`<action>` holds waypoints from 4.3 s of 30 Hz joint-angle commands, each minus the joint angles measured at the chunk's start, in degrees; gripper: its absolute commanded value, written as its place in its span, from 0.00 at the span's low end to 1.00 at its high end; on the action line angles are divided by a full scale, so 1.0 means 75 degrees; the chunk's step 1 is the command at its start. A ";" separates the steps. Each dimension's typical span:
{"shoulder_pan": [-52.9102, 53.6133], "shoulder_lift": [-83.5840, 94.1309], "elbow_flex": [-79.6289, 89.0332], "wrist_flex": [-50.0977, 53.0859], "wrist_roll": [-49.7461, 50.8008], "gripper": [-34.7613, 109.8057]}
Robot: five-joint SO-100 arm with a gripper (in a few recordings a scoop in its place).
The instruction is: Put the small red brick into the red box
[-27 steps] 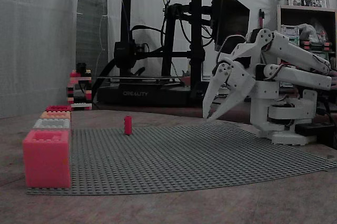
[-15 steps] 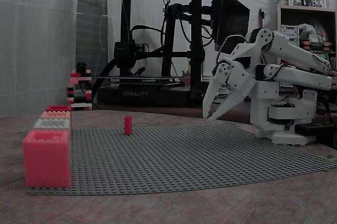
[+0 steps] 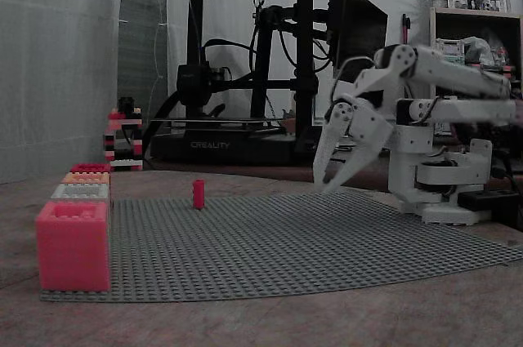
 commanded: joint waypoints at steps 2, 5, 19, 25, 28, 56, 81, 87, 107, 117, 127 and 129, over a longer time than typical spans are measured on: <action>0.0551 -0.2602 -0.2648 -0.0598 -0.0141 0.24; 0.1020 -0.4324 -0.3973 -0.0750 -0.0141 0.24; 0.1840 -0.8871 -0.7969 -0.0656 -0.2988 0.27; 0.2285 -1.0254 -0.9434 -0.0445 -0.3187 0.30; 0.2461 -1.0793 -0.9914 -0.0422 -0.3141 0.32; 0.2836 -1.2352 -1.1027 -0.0035 -0.3316 0.34; 0.2895 -1.3113 -1.1859 -0.0656 -0.2871 0.24; 0.2801 -1.3523 -1.4027 -0.1266 -0.1898 0.24; 0.2180 -1.6500 -1.7637 -0.2250 -0.1219 0.24; 0.2062 -1.6969 -1.8176 -0.2309 -0.1359 0.28; 0.2039 -1.6840 -1.8176 -0.2004 -0.1559 0.33; 0.2039 -1.6594 -1.8059 -0.1863 -0.1535 0.27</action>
